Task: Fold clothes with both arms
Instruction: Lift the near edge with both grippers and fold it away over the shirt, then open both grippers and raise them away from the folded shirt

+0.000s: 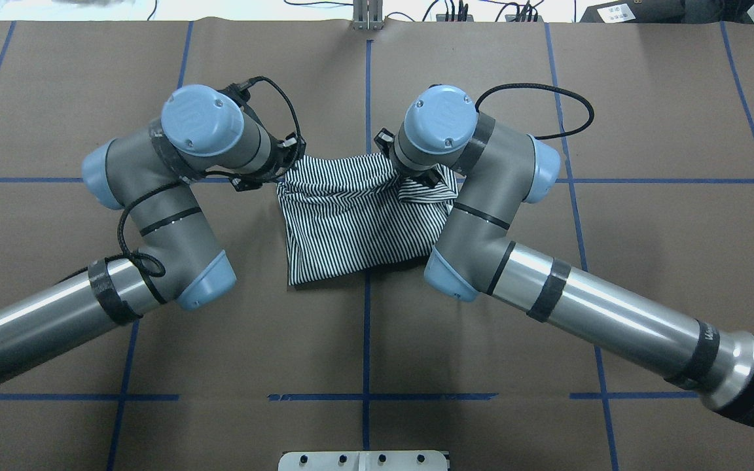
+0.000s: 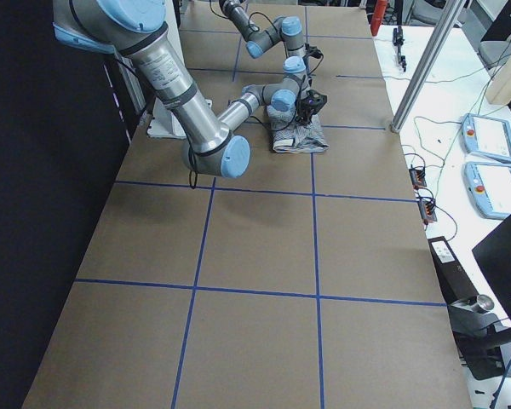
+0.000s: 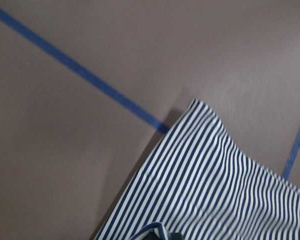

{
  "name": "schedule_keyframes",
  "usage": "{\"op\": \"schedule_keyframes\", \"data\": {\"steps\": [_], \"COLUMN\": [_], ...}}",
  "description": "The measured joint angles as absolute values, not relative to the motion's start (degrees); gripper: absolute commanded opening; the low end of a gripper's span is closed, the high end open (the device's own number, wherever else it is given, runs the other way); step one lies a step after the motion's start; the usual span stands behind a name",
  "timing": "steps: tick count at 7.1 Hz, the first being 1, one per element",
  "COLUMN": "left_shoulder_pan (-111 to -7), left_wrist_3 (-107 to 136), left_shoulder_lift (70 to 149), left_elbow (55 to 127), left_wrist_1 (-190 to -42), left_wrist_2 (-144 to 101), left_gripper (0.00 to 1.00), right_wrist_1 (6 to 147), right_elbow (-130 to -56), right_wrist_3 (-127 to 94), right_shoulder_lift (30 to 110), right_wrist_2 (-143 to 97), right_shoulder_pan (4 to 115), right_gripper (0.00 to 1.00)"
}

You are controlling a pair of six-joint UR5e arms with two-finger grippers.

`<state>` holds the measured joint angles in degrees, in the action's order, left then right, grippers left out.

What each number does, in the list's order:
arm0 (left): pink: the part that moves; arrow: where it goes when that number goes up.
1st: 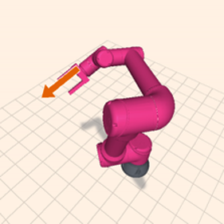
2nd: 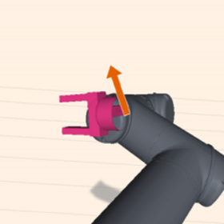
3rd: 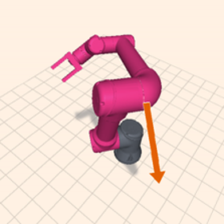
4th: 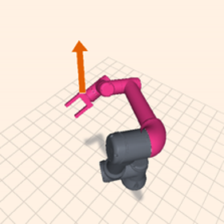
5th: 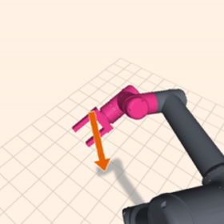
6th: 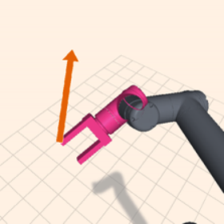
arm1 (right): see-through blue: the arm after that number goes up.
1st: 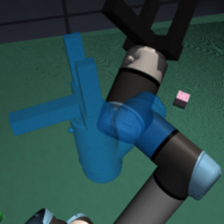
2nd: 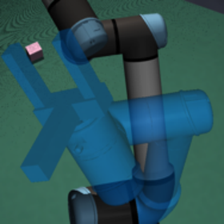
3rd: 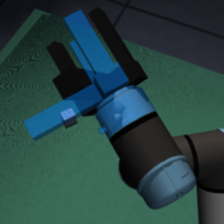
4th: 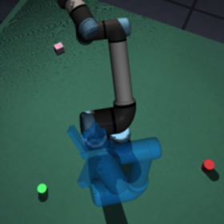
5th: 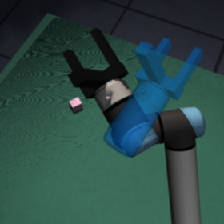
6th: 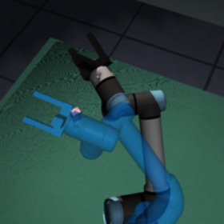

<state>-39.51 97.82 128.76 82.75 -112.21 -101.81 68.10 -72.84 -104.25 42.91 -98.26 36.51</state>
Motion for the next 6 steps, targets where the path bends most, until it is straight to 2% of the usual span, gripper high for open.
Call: {"op": "schedule_keyframes", "data": {"steps": [2, 4, 6], "left_shoulder_pan": [-44.27, -46.38, -48.54], "left_wrist_3": [93.32, 91.07, 85.4], "left_shoulder_lift": [129.33, 128.82, 123.7], "left_elbow": [79.98, 80.41, 86.98], "left_wrist_1": [-114.66, -114.76, -113.54], "left_wrist_2": [-102.84, -107.47, -111.17], "left_gripper": [1.0, 1.0, 1.0], "right_wrist_1": [65.15, 64.93, 66.49], "right_elbow": [-67.61, -66.31, -66.45], "right_wrist_3": [-99.02, -91.44, -80.06], "right_shoulder_lift": [40.8, 39.36, 38.28], "right_wrist_2": [-98.61, -102.14, -104.76], "right_shoulder_pan": [41.4, 44.58, 44.22], "right_gripper": [1.0, 1.0, 1.0]}}
